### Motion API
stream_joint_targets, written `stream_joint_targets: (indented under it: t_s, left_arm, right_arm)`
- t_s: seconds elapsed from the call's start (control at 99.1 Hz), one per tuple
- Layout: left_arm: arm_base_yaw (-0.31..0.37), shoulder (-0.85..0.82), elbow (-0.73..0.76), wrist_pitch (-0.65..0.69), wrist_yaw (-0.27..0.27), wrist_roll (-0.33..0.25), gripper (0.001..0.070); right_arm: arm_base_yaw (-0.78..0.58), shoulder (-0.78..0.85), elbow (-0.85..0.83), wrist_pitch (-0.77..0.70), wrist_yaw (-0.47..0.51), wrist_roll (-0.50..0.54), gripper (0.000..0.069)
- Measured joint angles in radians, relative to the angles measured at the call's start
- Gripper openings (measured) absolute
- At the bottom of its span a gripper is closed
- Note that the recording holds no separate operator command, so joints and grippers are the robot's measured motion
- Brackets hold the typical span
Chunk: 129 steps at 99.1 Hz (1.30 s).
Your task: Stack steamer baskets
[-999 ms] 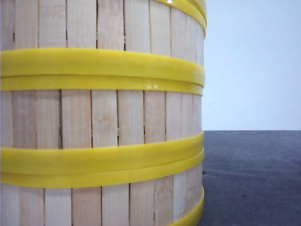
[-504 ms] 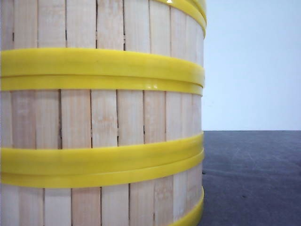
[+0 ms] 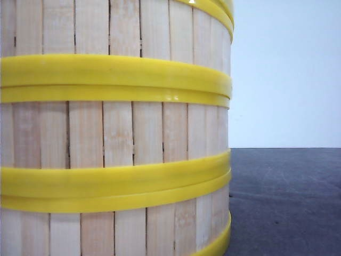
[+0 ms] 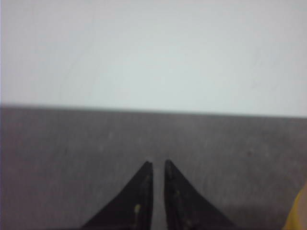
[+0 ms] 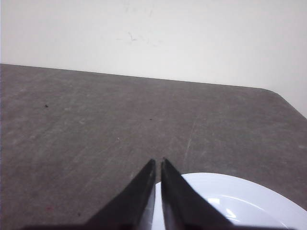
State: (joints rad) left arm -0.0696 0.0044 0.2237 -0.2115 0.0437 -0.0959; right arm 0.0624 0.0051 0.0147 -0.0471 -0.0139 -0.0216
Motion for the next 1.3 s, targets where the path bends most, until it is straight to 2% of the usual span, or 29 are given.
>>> stream_joint_targets:
  t_s: [0.353,0.454,0.676,1.301]
  left_arm:
    - [0.045,0.0,-0.193,0.04,0.008,0.007,0.0016]
    - [0.046,0.003,-0.192,0.056,0.021,0.008,0.0016]
    - [0.048,-0.001,-0.192,0.049,0.026,0.055,0.0016]
    - [0.048,0.0,-0.192,0.032,0.024,0.07,0.0016]
  right_arm:
    - [0.0,0.0,0.0,0.0,0.0,0.0,0.0017]
    - [0.0,0.0,0.0,0.0,0.0,0.0,0.0017]
    - [0.0,0.0,0.0,0.0,0.002,0.0,0.0017]
    - [0.0,0.0,0.0,0.0,0.003,0.0,0.0017]
